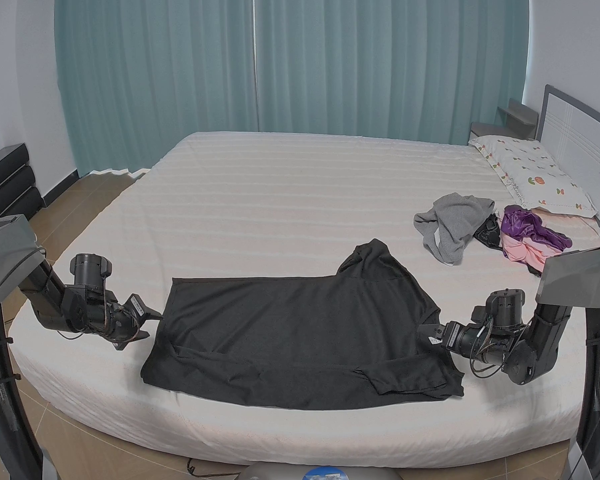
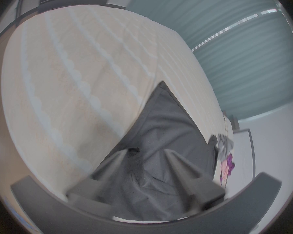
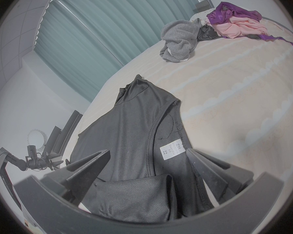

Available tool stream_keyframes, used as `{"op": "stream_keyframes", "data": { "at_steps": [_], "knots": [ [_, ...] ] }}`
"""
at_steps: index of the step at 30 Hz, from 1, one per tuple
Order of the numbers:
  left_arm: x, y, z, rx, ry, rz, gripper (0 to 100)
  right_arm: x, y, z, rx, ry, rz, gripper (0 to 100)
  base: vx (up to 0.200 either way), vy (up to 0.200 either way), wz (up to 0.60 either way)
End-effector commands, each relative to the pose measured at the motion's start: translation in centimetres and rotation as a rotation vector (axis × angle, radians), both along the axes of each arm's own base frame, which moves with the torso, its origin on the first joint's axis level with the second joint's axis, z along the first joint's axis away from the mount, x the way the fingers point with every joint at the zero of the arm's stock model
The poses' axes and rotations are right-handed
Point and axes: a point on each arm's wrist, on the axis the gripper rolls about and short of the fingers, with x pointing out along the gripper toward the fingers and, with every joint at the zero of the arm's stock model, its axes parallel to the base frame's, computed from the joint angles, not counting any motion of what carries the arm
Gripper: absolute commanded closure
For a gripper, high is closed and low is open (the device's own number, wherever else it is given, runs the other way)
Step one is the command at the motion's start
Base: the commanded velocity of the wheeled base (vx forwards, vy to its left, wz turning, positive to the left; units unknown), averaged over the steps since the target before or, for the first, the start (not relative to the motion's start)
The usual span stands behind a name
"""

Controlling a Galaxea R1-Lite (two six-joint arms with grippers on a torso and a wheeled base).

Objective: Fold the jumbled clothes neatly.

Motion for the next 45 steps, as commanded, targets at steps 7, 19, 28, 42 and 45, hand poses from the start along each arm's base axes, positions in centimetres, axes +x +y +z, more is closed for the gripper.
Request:
{"op": "stream_keyframes", "data": {
  "at_steps": [7, 19, 28, 42, 45],
  "knots": [
    [-0.6, -0.3, -0.3, 0.076, -0.098, -0.322, 0, -0.1, 0.1, 0.0, 0.0, 0.002, 0.002, 0, 0.0, 0.0, 0.0],
    [0.7, -1.5, -2.1, 0.127, -0.135, -0.419, 0, -0.2, 0.0, -0.1, -0.003, 0.006, 0.002, 0, 0.0, 0.0, 0.0],
    [0.7, -1.4, -2.2, 0.163, -0.123, -0.403, 0, -0.3, 0.0, -0.1, -0.003, 0.008, 0.002, 0, 0.0, 0.0, 0.0],
    [0.7, -1.5, -2.5, 0.157, -0.109, -0.397, 0, -0.3, 0.1, -0.1, -0.005, 0.008, 0.003, 0, 0.0, 0.0, 0.0],
    [1.0, -1.4, -2.9, 0.201, -0.091, -0.368, 100, -0.3, 0.1, -0.1, -0.005, 0.01, 0.003, 0, 0.0, 0.0, 0.0]
  ]
}}
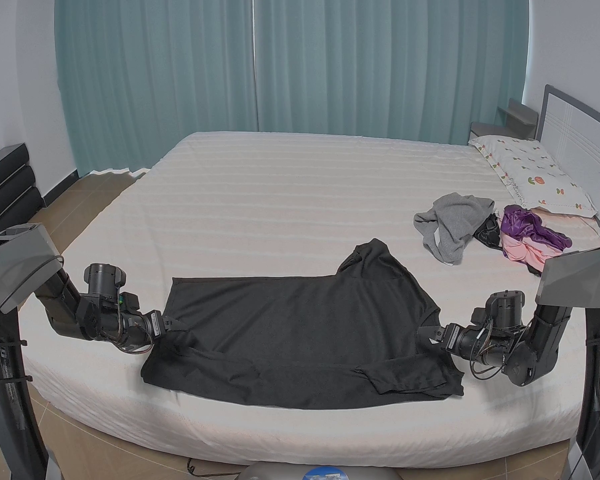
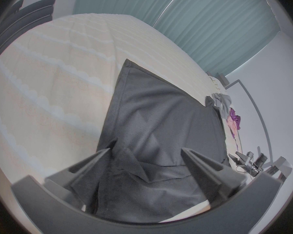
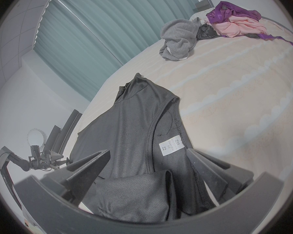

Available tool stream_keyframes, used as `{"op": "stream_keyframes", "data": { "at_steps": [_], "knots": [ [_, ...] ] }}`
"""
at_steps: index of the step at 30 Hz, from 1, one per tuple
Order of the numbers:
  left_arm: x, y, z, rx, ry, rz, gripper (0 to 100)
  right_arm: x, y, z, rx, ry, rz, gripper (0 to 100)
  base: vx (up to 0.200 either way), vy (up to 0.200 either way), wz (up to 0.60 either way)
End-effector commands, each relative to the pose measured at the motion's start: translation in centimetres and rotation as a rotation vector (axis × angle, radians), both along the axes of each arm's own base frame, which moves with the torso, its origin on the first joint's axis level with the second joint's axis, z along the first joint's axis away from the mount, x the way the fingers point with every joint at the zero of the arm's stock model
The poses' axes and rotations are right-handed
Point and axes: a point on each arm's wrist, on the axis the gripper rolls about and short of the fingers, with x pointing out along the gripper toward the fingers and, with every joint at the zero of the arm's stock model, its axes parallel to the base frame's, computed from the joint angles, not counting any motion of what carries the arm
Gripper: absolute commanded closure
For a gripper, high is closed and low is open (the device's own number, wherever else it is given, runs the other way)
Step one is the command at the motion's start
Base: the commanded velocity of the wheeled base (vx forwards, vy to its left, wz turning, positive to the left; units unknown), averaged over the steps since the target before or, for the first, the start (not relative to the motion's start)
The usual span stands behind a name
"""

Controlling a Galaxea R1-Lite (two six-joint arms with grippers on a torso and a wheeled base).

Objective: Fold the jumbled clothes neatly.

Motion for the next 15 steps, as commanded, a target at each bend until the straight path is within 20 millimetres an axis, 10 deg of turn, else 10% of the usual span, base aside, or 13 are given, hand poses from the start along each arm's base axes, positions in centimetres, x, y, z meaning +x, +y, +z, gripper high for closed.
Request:
{"op": "stream_keyframes", "data": {
  "at_steps": [1, 15],
  "knots": [
    [0.2, 0.1, -0.7, 0.039, 0.014, 0.029, 100, 0.0, 0.0, 0.0, 0.0, 0.001, 0.001, 0, 0.0, 0.0, 0.0],
    [-1.2, 0.3, 0.3, 0.1, 0.028, 0.082, 100, 0.0, 0.0, 0.0, -0.002, -0.001, 0.002, 0, 0.0, 0.0, 0.0]
  ]
}}
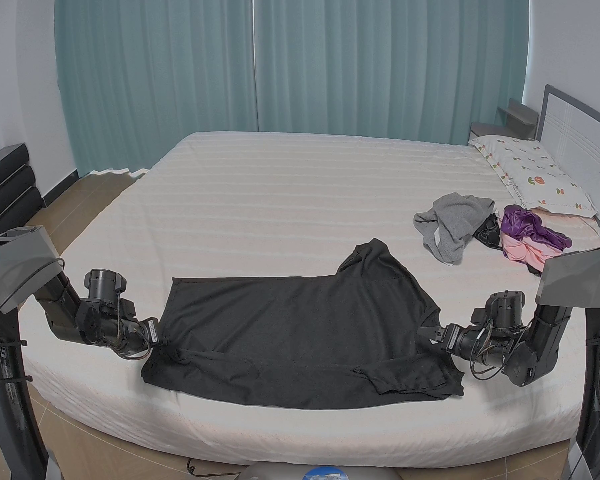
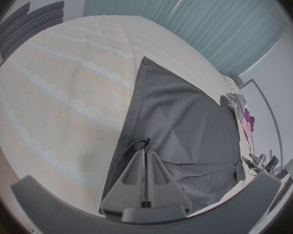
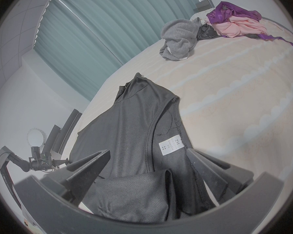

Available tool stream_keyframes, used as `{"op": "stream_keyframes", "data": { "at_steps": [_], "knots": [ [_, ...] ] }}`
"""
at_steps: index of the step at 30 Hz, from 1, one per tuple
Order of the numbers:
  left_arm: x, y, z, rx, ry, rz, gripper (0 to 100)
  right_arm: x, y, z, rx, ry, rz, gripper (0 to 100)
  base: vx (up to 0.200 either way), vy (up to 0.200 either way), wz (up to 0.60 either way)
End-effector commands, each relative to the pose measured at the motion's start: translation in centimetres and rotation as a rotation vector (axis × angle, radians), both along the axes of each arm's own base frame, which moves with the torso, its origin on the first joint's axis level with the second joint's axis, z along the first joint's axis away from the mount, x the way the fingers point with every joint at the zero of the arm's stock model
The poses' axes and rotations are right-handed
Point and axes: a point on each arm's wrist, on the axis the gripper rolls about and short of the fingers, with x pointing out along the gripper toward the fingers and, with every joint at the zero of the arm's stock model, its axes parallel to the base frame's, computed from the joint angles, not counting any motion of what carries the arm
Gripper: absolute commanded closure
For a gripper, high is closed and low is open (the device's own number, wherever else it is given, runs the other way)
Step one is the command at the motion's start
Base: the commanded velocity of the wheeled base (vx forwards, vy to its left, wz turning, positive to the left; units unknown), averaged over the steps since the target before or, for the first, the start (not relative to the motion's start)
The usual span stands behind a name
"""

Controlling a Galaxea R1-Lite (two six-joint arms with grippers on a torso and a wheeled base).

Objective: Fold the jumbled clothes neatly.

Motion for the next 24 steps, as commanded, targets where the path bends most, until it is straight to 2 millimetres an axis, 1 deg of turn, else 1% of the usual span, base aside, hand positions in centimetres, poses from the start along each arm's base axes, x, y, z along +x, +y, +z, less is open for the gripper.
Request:
{"op": "stream_keyframes", "data": {
  "at_steps": [1, 3, 9, 14, 19, 24],
  "knots": [
    [-0.5, 0.2, 1.2, 0.001, -0.021, 0.008, 100, 0.0, 0.0, 0.0, 0.001, -0.001, -0.001, 0, 0.0, 0.0, 0.0],
    [-0.7, 0.2, 1.6, 0.0, -0.026, 0.012, 100, 0.0, 0.0, 0.0, 0.002, -0.001, 0.0, 0, 0.0, 0.0, 0.0],
    [-2.2, 0.1, 4.5, -0.003, -0.063, 0.082, 100, 0.1, 0.1, 0.1, 0.002, -0.006, 0.006, 0, 0.0, 0.0, 0.0],
    [-2.5, 0.1, 4.6, 0.005, -0.038, 0.119, 100, 0.2, 0.3, 0.1, 0.007, -0.018, 0.014, 0, 0.0, 0.0, 0.0],
    [-2.6, 0.0, 4.5, -0.049, 0.008, 0.199, 100, 0.2, 0.4, 0.2, 0.028, -0.034, 0.043, 0, 0.0, 0.0, 0.0],
    [-2.6, 0.0, 4.5, -0.07, 0.031, 0.224, 100, 0.3, 0.7, -0.1, 0.038, -0.03, 0.067, 0, 0.0, 0.0, 0.0]
  ]
}}
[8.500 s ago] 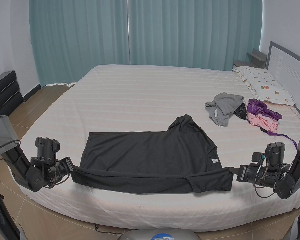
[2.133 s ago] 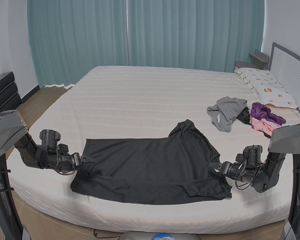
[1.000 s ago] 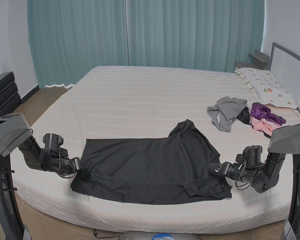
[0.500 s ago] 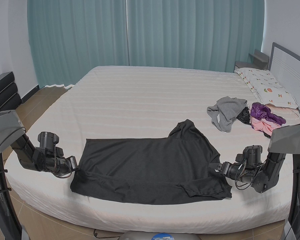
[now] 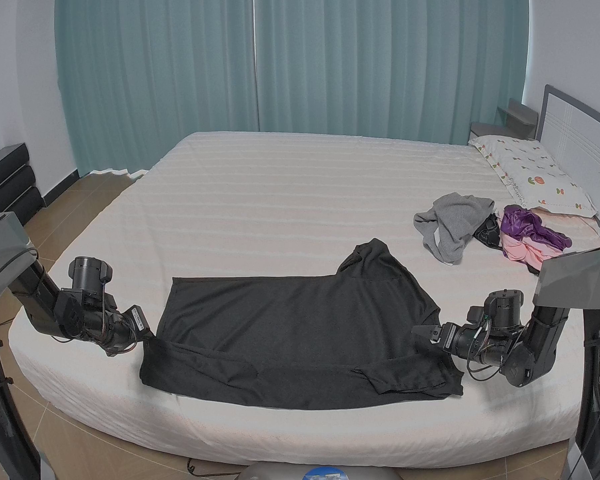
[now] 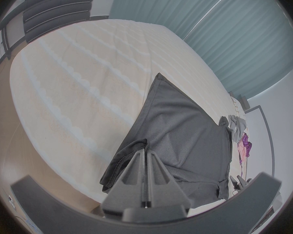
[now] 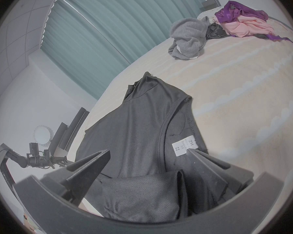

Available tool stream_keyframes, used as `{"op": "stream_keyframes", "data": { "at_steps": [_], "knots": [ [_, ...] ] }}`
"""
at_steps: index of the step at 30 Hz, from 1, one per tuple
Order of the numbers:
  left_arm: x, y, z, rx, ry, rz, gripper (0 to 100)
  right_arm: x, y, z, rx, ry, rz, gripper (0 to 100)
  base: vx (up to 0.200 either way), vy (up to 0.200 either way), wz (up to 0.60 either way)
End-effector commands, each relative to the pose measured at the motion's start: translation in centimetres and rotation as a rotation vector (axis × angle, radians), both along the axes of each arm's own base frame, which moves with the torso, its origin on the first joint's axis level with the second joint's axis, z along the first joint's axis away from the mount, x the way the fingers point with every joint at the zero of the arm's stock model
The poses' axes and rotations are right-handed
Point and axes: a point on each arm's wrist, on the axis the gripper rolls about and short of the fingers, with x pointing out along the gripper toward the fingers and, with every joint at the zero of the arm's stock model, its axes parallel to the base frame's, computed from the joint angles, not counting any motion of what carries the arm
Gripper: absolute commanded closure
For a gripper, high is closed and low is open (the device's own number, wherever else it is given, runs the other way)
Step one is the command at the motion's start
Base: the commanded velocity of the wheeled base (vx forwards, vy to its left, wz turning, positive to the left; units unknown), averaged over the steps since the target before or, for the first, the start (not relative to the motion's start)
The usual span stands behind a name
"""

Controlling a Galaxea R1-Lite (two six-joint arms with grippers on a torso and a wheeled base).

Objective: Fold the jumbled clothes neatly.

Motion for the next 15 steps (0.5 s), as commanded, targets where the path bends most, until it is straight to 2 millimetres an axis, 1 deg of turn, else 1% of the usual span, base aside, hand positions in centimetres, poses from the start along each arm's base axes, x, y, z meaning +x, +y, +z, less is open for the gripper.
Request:
{"op": "stream_keyframes", "data": {
  "at_steps": [1, 15],
  "knots": [
    [-0.06, -0.04, 0.15, -0.002, 0.0, 0.002, 100, 0.0, 0.34, -0.32, 0.003, 0.005, 0.018, 0, 0.0, 0.0, 0.0],
    [-0.18, -0.05, -0.1, -0.003, 0.009, 0.003, 100, -0.33, 0.93, -1.05, -0.016, 0.031, 0.052, 0, 0.0, 0.0, 0.0]
  ]
}}
